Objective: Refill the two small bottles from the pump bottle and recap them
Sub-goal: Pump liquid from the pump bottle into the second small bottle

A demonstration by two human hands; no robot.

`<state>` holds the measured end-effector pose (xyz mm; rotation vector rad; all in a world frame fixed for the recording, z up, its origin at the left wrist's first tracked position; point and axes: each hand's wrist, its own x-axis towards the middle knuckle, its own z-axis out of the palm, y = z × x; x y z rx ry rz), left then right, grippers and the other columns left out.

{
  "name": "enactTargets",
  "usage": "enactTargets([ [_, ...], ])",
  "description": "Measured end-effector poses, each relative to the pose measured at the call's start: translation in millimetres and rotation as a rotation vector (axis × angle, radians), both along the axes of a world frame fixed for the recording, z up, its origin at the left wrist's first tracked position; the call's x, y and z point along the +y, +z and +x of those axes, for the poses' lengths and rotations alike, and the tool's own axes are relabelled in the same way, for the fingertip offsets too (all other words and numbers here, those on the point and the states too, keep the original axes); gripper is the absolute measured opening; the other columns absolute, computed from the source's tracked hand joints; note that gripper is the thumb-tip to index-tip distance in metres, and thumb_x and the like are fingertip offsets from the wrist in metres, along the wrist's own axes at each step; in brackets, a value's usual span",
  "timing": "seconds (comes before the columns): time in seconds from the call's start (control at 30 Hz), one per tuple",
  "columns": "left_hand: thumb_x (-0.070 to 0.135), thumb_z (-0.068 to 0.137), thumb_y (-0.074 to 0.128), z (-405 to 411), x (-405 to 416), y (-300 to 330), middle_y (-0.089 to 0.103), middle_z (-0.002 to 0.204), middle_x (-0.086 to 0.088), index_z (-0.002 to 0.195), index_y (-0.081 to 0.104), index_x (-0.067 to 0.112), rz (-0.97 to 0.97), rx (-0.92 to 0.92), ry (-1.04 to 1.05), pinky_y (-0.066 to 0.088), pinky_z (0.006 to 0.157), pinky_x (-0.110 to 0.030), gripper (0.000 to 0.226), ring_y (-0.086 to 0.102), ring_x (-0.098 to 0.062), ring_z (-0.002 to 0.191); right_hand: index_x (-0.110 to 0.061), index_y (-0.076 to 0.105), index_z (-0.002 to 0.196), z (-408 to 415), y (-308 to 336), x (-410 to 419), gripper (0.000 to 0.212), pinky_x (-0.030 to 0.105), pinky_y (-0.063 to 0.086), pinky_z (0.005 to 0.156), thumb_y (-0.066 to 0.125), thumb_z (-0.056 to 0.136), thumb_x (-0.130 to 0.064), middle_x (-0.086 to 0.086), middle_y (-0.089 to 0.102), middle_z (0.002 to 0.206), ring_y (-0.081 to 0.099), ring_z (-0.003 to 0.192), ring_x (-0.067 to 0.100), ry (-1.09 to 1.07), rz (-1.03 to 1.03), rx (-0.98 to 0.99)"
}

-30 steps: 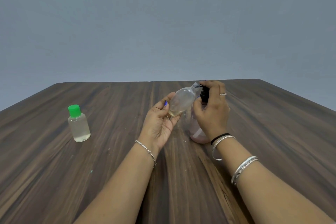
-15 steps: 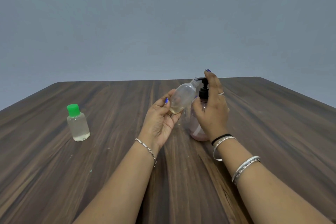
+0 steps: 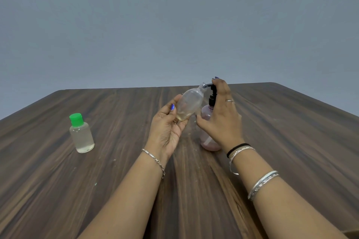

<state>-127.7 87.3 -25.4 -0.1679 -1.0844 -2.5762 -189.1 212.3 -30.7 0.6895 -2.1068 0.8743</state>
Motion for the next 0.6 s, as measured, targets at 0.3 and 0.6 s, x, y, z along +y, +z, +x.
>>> enactTargets([
  [0.3, 0.003, 0.097, 0.036, -0.7, 0.7, -2.8, 0.067, 0.106, -0.009, 0.107, 0.059, 0.004, 0.020, -0.008, 0.025, 0.056, 0.080, -0.029, 0.025, 0.069, -0.015, 0.089, -0.029, 0.022, 0.125, 1.3, -4.7, -8.4, 0.072, 0.031, 0.049, 0.062, 0.068, 0.071, -0.021, -0.001, 0.041, 0.139, 0.050, 0.118, 0.022, -0.055, -0.092, 0.068],
  [0.6, 0.002, 0.097, 0.036, -0.1, 1.9, -0.2, 0.067, 0.104, -0.008, 0.106, 0.060, 0.005, 0.021, -0.009, 0.042, 0.056, 0.079, -0.029, 0.025, 0.068, -0.015, 0.090, -0.030, 0.023, 0.139, 2.0, -1.5, -8.8, 0.080, 0.028, 0.048, 0.064, 0.066, 0.072, -0.021, -0.006, 0.031, 0.150, 0.046, 0.125, 0.019, -0.055, -0.052, 0.074],
])
